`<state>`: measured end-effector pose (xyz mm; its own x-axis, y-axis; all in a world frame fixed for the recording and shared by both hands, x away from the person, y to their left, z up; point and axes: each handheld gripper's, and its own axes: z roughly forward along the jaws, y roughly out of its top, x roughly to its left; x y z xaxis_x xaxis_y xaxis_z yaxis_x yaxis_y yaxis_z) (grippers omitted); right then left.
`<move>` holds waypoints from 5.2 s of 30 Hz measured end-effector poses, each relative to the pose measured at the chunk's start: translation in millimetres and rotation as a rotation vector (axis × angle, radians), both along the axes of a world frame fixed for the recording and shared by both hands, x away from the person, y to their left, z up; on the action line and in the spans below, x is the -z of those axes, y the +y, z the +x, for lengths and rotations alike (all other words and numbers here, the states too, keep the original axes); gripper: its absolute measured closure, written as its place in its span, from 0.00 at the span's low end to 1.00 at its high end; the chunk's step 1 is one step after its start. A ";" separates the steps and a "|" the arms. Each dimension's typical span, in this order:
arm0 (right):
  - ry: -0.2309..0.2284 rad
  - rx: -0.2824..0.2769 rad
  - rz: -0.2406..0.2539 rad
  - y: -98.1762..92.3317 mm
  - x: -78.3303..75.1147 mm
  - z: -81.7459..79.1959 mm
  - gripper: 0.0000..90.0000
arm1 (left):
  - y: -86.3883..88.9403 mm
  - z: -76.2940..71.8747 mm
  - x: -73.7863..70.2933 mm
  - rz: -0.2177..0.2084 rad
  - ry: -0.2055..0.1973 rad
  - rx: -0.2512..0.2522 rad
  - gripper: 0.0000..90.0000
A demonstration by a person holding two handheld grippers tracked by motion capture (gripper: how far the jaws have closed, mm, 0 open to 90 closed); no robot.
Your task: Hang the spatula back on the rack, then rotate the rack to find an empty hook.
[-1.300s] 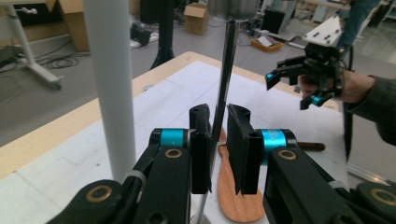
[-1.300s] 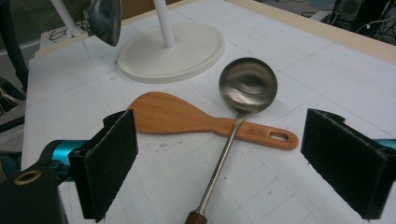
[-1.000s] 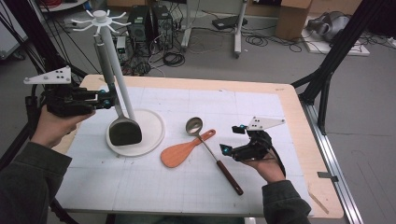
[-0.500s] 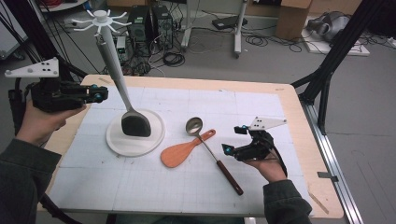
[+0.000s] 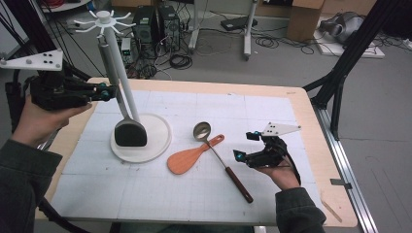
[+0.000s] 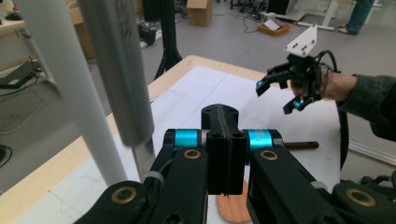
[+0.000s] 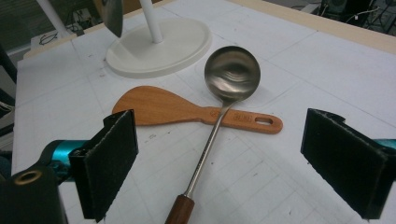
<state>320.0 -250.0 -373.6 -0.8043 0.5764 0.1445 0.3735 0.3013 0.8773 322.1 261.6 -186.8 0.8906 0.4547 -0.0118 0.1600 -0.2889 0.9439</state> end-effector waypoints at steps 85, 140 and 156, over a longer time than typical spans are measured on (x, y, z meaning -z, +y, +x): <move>0.018 0.024 0.015 -5.4 10.0 -1.3 0.11 | 16.3 15.3 -80.8 -0.070 -0.052 -0.278 1.00; 0.014 0.029 0.018 -6.0 9.6 -1.3 0.11 | -6.0 5.8 -83.2 -0.054 -0.078 -0.254 1.00; 0.019 0.025 0.015 -5.1 10.3 -0.9 0.11 | 15.0 7.7 -81.3 -0.079 -0.072 -0.301 1.00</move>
<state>319.1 -255.1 -383.9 -0.7866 0.5942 0.1678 0.3972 0.2788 0.8744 329.9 276.6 -105.5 0.7158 0.6983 0.0006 0.1589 -0.1638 0.9736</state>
